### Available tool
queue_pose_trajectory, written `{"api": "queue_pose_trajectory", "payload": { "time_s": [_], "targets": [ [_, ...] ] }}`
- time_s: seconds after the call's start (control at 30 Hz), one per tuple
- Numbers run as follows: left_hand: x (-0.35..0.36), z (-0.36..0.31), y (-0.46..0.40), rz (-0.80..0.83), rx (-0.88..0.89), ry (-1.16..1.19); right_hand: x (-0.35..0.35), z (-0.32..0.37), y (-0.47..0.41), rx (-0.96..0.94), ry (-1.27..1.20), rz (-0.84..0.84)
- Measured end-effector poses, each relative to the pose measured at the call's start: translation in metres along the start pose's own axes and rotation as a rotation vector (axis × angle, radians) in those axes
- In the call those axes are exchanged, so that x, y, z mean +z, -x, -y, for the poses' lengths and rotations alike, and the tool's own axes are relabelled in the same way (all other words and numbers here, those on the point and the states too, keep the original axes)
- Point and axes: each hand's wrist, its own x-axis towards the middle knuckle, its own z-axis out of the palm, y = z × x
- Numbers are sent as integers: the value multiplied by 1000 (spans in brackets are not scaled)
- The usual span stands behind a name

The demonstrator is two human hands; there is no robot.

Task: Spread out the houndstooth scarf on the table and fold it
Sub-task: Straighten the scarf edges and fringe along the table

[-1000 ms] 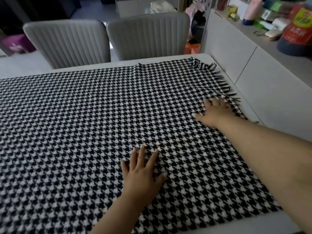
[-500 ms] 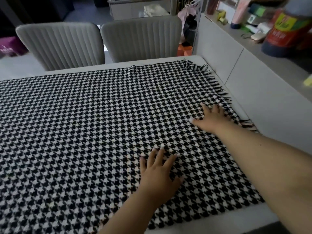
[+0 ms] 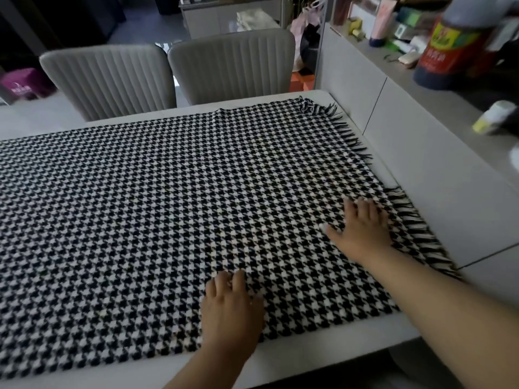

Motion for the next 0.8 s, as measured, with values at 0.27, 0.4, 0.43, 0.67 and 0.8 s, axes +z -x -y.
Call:
{"api": "queue_pose_trajectory", "payload": {
  "time_s": [0.27,0.4,0.43,0.67,0.8],
  "targets": [
    [-12,22,24,315,1,41,23,12,37,-210,127,83],
    [-13,47,34,263,63,-108,12,27,52,-293,90,46],
    [-13,51,34,263,98,-146,10,31,63,-459,79,16],
    [-9,60,13,240,248,12,23,47,119,-978,95,169],
    [-10,66,12,298,229,146,10,28,109,-767,25,249]
  ]
}}
